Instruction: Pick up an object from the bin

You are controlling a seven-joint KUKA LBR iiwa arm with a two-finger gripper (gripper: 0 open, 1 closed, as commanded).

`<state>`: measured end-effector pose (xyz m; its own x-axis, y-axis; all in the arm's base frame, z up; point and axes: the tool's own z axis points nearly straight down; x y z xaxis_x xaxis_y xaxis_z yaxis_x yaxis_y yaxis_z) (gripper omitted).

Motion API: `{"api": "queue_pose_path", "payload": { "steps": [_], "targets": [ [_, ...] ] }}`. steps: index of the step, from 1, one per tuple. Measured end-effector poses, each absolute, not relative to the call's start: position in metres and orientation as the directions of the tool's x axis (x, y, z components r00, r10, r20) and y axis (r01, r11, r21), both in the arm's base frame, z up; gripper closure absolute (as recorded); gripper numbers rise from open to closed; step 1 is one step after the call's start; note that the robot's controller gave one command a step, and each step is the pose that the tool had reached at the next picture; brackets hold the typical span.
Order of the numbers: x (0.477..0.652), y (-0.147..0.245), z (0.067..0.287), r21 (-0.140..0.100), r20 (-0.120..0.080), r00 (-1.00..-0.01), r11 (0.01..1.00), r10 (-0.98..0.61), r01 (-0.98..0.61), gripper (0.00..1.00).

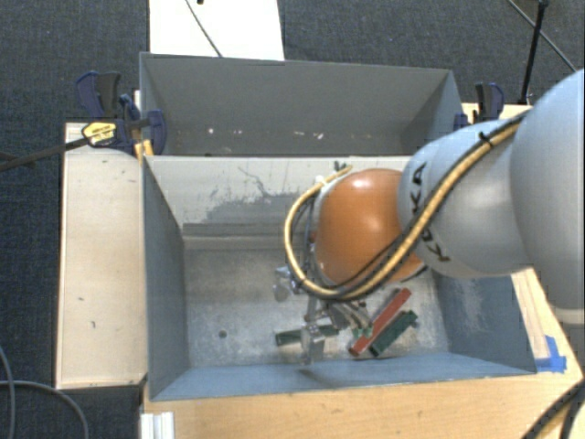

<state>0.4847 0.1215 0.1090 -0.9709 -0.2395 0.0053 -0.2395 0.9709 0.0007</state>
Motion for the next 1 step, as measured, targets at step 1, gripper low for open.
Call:
{"api": "queue_pose_path", "payload": {
  "steps": [1],
  "targets": [
    [0.5238, 0.1263, 0.0701, 0.001, -0.002, -0.790, 0.790, -0.613, -0.613, 0.00]
  ]
}}
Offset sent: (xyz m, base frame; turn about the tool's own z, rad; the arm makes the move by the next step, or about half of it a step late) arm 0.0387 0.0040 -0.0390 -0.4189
